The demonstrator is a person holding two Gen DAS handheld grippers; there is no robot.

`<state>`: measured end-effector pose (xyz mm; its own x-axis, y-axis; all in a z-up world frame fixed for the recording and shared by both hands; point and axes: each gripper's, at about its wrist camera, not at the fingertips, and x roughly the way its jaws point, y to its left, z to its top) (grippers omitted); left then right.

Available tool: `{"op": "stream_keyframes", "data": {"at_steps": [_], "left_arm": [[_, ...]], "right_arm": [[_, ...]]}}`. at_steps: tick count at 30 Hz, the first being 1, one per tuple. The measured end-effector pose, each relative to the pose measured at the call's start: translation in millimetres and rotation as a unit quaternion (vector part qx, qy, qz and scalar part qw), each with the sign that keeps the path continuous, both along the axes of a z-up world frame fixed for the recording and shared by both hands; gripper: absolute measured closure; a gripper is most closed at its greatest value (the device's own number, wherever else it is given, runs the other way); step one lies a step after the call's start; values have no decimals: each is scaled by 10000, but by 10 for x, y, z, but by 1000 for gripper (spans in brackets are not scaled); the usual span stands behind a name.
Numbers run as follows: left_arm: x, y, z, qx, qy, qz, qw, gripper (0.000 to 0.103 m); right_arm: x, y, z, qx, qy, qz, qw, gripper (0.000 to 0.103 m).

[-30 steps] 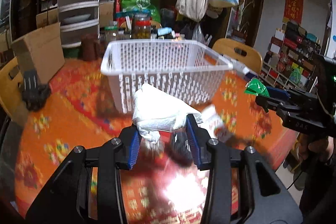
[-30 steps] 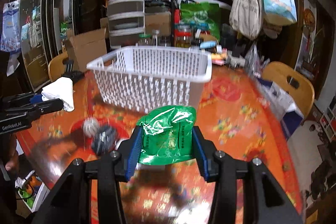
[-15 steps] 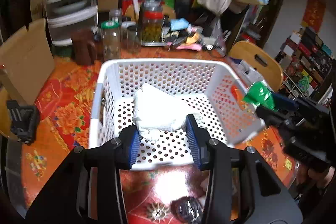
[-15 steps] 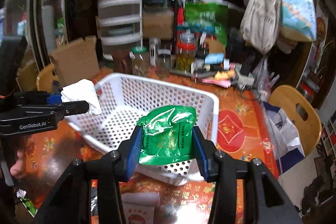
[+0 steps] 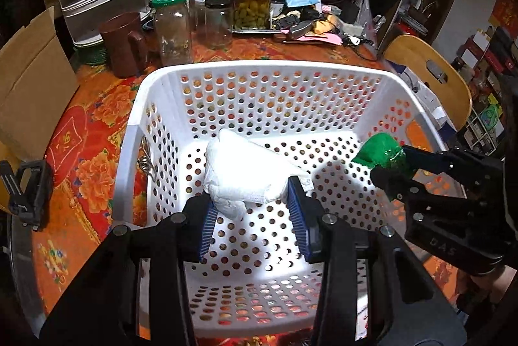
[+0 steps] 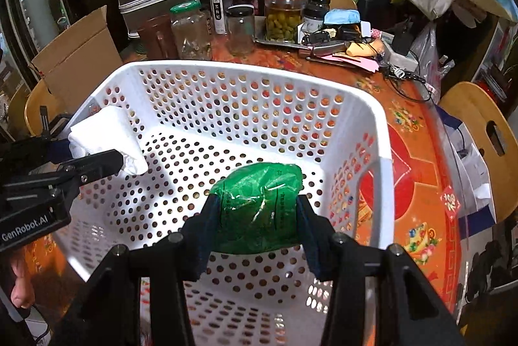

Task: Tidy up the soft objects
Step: 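Carry the cloth and green packet into the white basket while both tools open, then withdraw both tools from the basket back over the table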

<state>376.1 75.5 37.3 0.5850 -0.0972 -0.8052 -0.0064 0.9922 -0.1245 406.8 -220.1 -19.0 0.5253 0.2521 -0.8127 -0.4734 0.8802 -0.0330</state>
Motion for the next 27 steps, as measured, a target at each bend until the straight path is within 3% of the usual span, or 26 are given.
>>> {"op": "stream_keyframes", "data": {"at_steps": [2,3,4,6,8,11,15,17,21,24,27], "left_arm": [[3,26,-25,7,0,28,10000,59],[-5,31,-26,-10,-35,9,10000,47],[-26,31,-21,-17,-67,3,10000,28],[-104,48,25,12,-213,82,9997,9],[-248,74,120,-61,-454,78,9989,8],[-511,94,263,-111,-688,41,9976,8],[-1067,93,426,271,-1089,28,9937,3],[-1408,133,423,232,-1155,-12,9930,2],[-2077,296,226,-210,-1205,41,9925,0],[-2446,317,-145,-212,-1088,204,9936,0],[-2585,265,-571,-266,-717,242,9968,0]], "right_arm": [[2,11,8,-23,-31,-8,10000,53],[7,7,18,-29,-57,-35,10000,52],[12,-8,28,-3,-53,-43,10000,47],[-18,-69,77,131,-85,-51,9999,43],[-131,-153,160,170,-228,-76,9996,32],[-422,-323,328,302,-579,-60,9978,28],[-1057,-739,518,893,-1133,-2,9895,11],[-1381,-946,504,1051,-1382,-83,9848,5],[-1934,-1248,179,1300,-1269,-218,9831,5],[-2178,-1327,-221,1513,-1025,-308,9827,5],[-2264,-1241,-585,1407,-779,-353,9864,5]]}}
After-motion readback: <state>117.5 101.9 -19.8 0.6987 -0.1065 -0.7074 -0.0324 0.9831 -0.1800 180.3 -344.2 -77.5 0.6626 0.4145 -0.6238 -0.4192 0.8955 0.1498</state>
